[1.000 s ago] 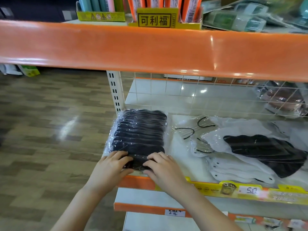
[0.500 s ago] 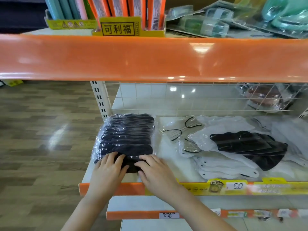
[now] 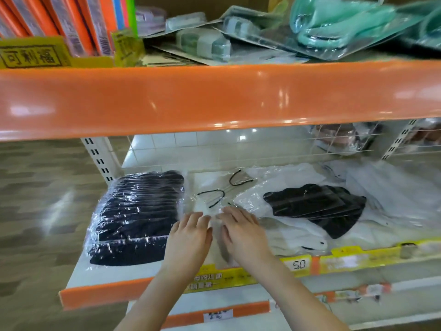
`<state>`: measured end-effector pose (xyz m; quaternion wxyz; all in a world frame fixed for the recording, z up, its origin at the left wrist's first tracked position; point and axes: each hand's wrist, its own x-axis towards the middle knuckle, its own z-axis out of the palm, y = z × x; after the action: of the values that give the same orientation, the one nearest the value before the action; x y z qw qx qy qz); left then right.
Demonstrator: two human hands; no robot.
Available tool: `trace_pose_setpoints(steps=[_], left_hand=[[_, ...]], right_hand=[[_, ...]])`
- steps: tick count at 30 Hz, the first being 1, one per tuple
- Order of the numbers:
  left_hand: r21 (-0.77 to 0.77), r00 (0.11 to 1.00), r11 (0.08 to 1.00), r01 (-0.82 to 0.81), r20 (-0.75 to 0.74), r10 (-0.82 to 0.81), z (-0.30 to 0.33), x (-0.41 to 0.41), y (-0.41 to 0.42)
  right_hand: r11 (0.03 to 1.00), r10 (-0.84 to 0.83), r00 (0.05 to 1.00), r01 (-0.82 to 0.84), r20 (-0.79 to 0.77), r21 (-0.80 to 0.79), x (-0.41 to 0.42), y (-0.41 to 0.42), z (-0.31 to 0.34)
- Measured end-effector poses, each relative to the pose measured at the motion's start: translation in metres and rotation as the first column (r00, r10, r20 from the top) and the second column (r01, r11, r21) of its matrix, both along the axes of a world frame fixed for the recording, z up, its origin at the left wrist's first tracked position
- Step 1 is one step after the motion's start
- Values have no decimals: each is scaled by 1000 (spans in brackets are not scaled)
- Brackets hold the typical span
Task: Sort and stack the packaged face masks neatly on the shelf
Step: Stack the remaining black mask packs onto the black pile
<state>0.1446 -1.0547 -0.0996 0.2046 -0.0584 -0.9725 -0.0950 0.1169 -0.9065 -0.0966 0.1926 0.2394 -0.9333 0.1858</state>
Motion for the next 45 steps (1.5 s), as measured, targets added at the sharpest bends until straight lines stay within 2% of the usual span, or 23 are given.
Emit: trace_pose_setpoints(steps=[8, 14, 17, 22, 25, 30, 33, 38, 41, 45], left_hand=[[13, 988, 988, 157, -19, -156, 4, -35, 88], [6, 979, 979, 204, 27, -204, 1, -54, 142], [5, 977, 977, 211, -6, -211, -2, -61, 161], [17, 982, 987, 162, 92, -163, -12, -68, 177], [-20, 994, 995, 102, 39, -101, -22, -70, 179], [18, 994, 993, 112, 3, -113, -27, -68, 179], [47, 986, 990, 135, -101, -130, -27, -68, 180], [79, 984, 990, 120, -143, -107, -27, -67, 179], [148, 986, 983, 105, -146, -83, -26, -66, 178], [185, 964, 977, 107, -260, -56, -23, -64, 178]], right_hand=[[979, -202, 979, 202, 33, 4, -20, 94, 1], [961, -276, 954, 273, 120, 41, -32, 154, 6], [966, -260, 947, 254, 191, 57, -41, 178, 3], [973, -219, 952, 195, 215, 127, -50, 199, -5], [977, -208, 933, 186, 294, 102, -53, 200, -11], [969, -246, 932, 232, 265, 83, -54, 200, -21], [959, -281, 942, 271, 183, 76, -52, 199, -23], [963, -269, 959, 270, 92, 9, -50, 200, -23], [973, -225, 974, 226, 36, -45, -49, 201, -25], [972, -217, 976, 213, -28, -103, -49, 202, -29]])
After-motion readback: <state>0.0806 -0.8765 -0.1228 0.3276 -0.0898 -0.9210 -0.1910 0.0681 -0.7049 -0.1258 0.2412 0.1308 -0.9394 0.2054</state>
